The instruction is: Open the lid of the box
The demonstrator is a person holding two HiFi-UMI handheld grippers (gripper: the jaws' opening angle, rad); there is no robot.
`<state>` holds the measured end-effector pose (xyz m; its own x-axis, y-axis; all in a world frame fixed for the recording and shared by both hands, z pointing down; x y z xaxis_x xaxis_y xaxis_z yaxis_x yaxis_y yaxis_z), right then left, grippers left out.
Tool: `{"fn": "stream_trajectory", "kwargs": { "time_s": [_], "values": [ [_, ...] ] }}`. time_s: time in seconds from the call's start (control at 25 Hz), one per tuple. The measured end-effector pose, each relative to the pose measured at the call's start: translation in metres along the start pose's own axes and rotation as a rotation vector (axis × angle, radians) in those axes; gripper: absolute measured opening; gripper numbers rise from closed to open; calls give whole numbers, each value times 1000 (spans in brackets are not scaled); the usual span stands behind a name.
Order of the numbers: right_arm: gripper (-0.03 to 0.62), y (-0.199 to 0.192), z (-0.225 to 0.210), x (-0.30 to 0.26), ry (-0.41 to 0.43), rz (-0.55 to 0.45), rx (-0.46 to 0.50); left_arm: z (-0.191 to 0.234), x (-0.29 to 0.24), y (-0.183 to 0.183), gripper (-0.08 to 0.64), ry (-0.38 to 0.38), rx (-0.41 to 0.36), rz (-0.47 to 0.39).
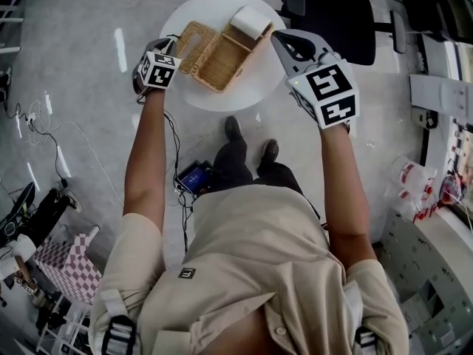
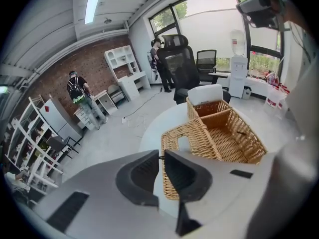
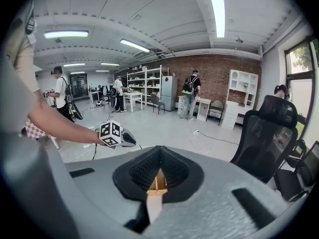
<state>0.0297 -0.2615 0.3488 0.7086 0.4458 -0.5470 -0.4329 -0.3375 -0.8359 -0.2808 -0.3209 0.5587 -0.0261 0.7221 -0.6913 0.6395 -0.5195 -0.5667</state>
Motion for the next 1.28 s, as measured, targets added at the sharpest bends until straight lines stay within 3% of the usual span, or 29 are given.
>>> {"fn": "stream_trajectory", "kwargs": {
  "time_s": [0.48,0.68,0.92,1.28],
  "values": [
    [-8,8,6,29,12,-21,36,7,19,20,34,53,-49,7],
    [-8,8,8,53,5,-45,40,10,43,42,33,90,-53,-32],
    [-8,10,10,77,-8,-63,60,12,92,86,32,133,-42,-158],
    [-8,23,24,119,-15,-133,89,12,222,168,32,150,13,-471]
  ]
}}
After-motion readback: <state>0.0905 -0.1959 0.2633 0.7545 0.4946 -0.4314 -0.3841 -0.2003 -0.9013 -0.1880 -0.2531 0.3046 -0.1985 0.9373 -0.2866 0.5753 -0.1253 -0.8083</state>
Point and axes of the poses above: the fingertips, and each gripper's own axes: x backward along the fingers, z to its left, y out of its top, the point moved 8 cm from there along x, backward along the fingers, and after that the axes turned 12 degrees about y, right-handed, at the moved point
